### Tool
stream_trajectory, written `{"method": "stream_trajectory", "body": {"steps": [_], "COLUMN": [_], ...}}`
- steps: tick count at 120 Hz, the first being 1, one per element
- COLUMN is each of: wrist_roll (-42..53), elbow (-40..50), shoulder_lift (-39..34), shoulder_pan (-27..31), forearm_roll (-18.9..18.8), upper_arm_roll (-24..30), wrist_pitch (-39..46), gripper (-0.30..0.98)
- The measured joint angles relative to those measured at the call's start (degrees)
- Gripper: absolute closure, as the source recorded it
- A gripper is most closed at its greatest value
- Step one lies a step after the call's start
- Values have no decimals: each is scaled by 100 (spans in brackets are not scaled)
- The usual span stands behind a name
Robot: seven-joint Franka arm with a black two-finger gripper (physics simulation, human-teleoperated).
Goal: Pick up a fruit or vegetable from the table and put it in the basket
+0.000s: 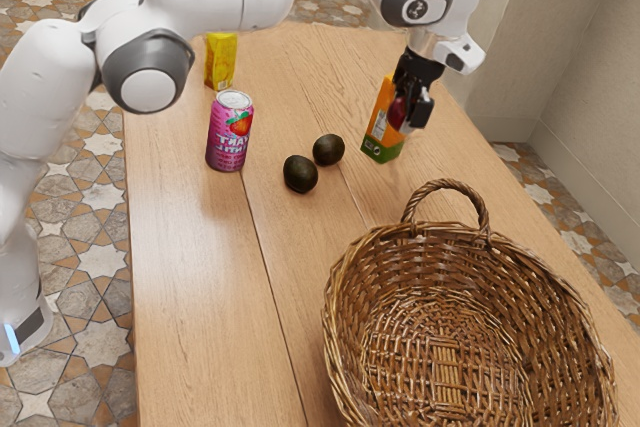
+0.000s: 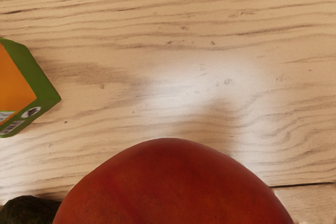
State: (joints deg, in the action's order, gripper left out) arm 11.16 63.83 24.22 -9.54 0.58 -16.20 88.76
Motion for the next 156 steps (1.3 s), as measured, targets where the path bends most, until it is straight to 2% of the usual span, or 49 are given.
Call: {"method": "stream_trajectory", "body": {"steps": [22, 56, 68, 88, 101, 117, 156], "wrist_roll": [6, -14, -75, -350, -619, -987, -1932], "elbow": [-776, -1365, -1399, -1403, -1277, -1050, -573], "shoulder_lift": [-69, -76, -225, -406, -301, -121, 62], "shoulder_pan": [-7, -70, -108, -148, -334, -569, -989], "forearm_roll": [-56, -102, -328, -1137, -1520, -1826, -2114], "upper_arm_roll": [162, 1545, 2168, 3596, 4025, 4226, 4480], "wrist_pitch": [-306, -182, -116, 0, 111, 252, 448], "gripper": [29, 29, 29, 28, 28, 29, 28]}}
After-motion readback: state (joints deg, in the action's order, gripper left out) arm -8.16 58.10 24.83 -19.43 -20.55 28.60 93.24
